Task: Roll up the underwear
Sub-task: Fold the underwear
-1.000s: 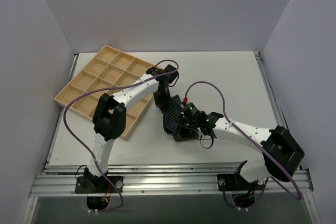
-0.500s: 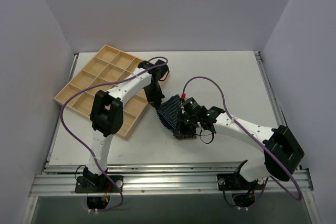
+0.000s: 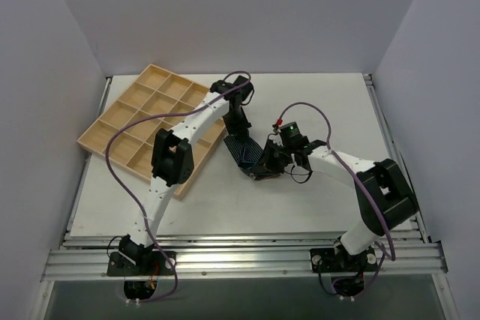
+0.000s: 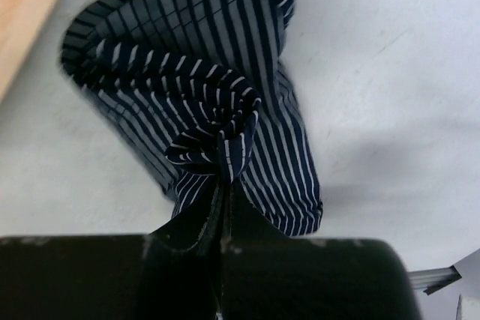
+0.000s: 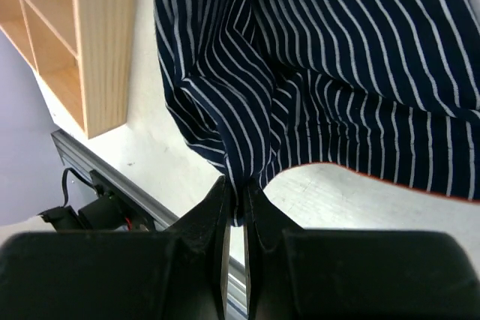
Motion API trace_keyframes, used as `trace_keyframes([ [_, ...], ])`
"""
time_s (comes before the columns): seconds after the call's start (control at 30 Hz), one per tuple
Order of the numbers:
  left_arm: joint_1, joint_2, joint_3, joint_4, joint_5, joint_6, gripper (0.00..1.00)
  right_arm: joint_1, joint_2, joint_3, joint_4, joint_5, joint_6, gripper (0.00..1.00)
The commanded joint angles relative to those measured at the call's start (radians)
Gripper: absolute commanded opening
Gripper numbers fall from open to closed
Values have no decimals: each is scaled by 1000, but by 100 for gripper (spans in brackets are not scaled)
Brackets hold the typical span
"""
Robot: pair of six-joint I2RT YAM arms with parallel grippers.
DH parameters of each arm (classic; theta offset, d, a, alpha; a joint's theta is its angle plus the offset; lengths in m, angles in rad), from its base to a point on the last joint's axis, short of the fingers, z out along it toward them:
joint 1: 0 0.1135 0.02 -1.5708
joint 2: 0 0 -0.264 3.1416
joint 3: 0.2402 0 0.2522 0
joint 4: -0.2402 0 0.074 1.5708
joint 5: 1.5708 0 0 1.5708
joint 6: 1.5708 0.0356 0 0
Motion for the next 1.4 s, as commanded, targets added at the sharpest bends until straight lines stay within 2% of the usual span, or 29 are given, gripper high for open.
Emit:
trace_keyframes([
  [0.0,-10,103,182,-65,30,-23,2,-53,49,45,56,-69,20,0],
  [0.1,1,127,214,-100,-7,-43,2,-95,72,56,67,-95,15,0],
  [0.27,43,84,142,-40,-29,-108,2,-159,79,48,24,-124,-44,0],
  [0.43,69,81,173,-7,-29,-123,2,-202,86,51,-51,-115,-130,0],
  [0.6,63,72,192,-13,-20,-103,2,-198,9,39,-160,-81,-198,0],
  [0.73,50,1,72,-26,-48,-60,2,-190,-74,-10,-235,-52,-221,0],
  [0.87,30,-92,-14,-43,-95,-22,2,-85,-174,-44,-246,-9,-154,0],
  [1.0,15,-190,-71,-98,-144,36,2,150,-252,-31,-279,60,-5,0],
  [1.1,13,-266,-144,-71,-171,93,2,232,-315,-47,-289,112,89,0],
  [1.23,24,-226,-165,-43,-123,122,2,203,-336,-129,-194,80,80,0],
  [1.37,-12,-128,-73,-36,-76,136,2,143,-281,-205,-76,20,51,0],
])
